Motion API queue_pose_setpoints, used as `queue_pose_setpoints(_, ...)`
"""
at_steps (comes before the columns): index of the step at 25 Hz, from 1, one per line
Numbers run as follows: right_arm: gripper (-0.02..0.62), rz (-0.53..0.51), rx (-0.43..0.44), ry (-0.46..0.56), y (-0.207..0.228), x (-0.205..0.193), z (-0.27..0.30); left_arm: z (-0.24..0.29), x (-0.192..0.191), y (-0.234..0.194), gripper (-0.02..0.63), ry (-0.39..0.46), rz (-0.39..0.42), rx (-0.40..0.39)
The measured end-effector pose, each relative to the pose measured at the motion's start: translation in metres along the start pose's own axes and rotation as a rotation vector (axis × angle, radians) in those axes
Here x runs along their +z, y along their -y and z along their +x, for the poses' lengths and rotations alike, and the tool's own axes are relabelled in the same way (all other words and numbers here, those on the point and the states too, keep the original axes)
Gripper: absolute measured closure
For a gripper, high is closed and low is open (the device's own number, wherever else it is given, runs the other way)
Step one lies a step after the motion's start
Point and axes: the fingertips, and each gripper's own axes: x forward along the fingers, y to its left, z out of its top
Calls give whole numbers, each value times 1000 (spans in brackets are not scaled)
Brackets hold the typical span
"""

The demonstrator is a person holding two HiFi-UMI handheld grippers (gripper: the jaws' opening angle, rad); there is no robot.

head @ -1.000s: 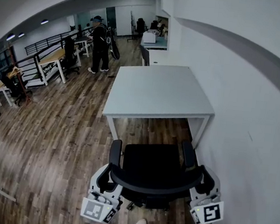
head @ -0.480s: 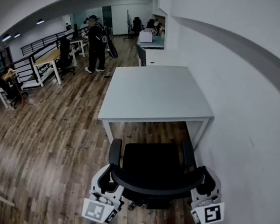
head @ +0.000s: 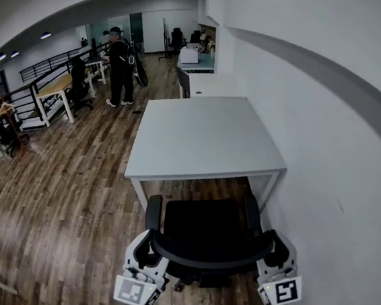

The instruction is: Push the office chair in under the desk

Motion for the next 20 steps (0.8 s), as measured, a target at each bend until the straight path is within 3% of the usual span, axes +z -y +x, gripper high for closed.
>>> queue_pose_setpoints(20,379,5,-15,13,36,-16,68,70,-13,-30,376,0,14,4)
